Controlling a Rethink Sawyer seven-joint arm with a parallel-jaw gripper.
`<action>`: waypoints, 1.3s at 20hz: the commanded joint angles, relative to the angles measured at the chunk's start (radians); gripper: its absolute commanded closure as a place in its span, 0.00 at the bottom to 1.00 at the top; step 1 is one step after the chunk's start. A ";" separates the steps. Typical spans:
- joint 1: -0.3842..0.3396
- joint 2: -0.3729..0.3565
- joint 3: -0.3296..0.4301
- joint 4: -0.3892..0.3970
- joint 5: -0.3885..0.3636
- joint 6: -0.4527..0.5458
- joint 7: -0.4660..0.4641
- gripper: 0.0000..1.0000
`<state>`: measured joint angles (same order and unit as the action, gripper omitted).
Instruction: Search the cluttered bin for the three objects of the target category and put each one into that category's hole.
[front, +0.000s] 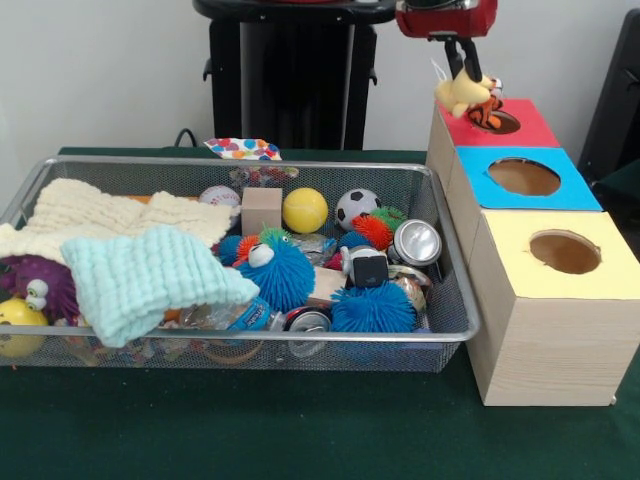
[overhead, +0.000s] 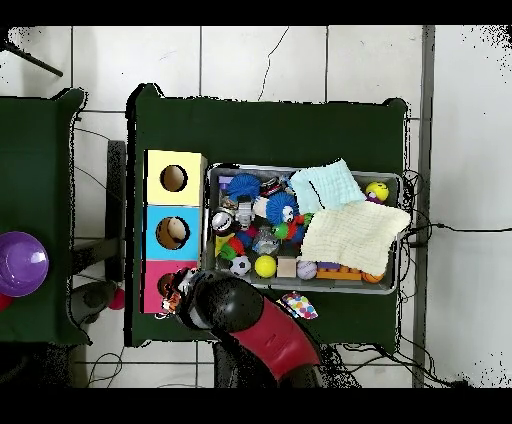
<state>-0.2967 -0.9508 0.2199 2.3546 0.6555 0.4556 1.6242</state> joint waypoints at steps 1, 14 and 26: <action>-0.033 0.001 0.119 0.062 0.093 -0.086 0.101 1.00; -0.009 0.032 0.075 0.031 -0.051 -0.057 0.130 1.00; -0.037 0.035 0.104 0.055 0.000 -0.065 0.162 1.00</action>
<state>-0.3135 -0.9406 0.2896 2.4134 0.6287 0.3950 1.6242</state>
